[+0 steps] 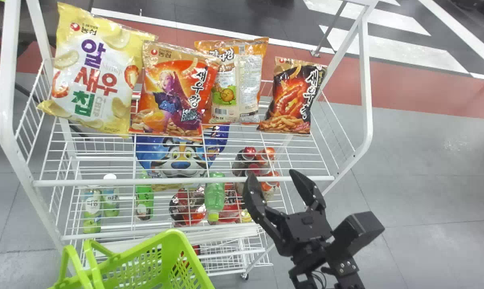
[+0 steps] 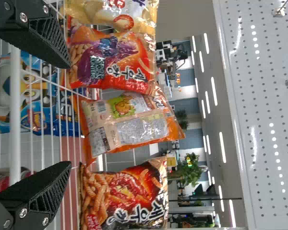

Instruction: Hold basket handle with left hand then pick Saewookkang with right hand and place into basket

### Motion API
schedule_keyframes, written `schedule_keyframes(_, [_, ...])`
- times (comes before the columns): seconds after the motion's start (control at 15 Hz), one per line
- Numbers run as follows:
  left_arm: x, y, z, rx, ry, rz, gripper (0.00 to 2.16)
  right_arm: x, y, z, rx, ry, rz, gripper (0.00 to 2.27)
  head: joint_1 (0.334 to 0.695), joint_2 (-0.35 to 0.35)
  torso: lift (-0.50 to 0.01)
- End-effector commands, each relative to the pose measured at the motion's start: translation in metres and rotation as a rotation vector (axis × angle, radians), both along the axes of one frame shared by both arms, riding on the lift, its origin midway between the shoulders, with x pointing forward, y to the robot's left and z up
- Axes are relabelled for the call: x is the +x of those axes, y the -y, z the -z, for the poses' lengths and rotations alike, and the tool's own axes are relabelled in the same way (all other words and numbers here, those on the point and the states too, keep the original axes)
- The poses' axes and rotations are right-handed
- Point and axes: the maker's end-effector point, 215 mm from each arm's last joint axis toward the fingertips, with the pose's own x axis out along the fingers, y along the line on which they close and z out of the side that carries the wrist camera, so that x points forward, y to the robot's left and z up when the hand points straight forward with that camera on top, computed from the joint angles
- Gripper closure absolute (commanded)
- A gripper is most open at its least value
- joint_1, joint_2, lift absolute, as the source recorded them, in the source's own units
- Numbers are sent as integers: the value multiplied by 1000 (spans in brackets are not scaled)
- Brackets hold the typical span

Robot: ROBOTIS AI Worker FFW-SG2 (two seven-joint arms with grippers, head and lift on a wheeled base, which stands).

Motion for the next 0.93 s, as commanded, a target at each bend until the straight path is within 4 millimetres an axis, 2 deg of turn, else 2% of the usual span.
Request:
schedule_keyframes(0.0, [-6,1,1,-5,-36,7,2148,20,-13,-6,5,4,-11,90,695,-350,-14])
schedule_keyframes(0.13, [-7,0,1,1,-35,9,2148,37,-26,-4,11,-23,-15,90,695,-350,-14])
schedule_keyframes(0.6, [-2,3,-7,15,11,36,2148,80,-68,-13,4,-36,-2,83,695,-243,-14])
schedule_keyframes(0.87, [-6,6,-7,11,3,47,2148,113,-113,-7,-22,-62,-36,83,695,-180,-14])
